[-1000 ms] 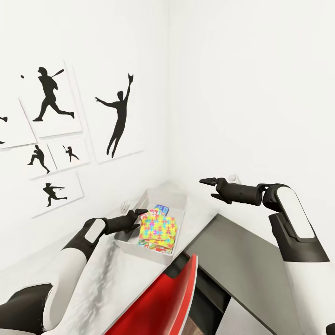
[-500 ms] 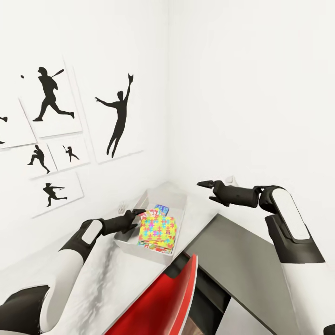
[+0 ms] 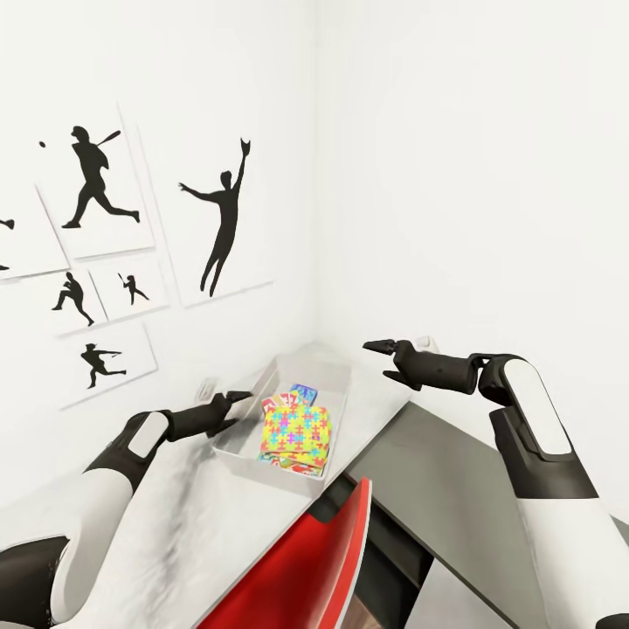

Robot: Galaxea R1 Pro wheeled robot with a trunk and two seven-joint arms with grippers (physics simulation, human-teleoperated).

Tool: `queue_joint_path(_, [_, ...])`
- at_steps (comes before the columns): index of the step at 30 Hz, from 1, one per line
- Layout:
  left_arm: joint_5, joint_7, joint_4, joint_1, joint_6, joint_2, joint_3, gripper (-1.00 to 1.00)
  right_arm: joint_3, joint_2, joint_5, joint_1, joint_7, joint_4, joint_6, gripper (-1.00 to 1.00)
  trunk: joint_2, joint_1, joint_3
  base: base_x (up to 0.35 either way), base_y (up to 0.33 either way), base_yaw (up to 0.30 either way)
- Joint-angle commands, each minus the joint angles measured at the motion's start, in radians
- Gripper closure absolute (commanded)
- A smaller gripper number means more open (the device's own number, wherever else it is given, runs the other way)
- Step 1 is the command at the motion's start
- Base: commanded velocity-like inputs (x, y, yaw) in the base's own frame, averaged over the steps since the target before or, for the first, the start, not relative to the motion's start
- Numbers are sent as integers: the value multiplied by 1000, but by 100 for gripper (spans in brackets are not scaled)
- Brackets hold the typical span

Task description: Put all the toys in the child's room - the three board games (two on the bed and one on the table), the two jigsaw puzzles on the table, and the tennis ball on the table - inside the toy box on the table in the child's room.

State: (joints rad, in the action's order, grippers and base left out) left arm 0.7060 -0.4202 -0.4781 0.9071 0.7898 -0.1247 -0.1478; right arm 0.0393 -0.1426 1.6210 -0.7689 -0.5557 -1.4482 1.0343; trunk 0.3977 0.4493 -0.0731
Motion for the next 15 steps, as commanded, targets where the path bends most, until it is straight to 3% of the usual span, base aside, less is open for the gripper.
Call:
queue_joint_path(1, [-2,-3,0,1,6,-5,-5,-100,1,-1,10,-1,-10,-1,0,-100,2,1,-1,0,0,0])
queue_joint_path(4, [-2,-4,0,1,6,-19,-4,-100,2,-1,10,-1,-10,-2,0,-100,2,1,3,0,0,0])
queue_joint_path(15, [-2,-7,-1,1,6,-22,-4,-100,2,0,10,-1,-10,-2,0,-100,2,1,20,0,0,0])
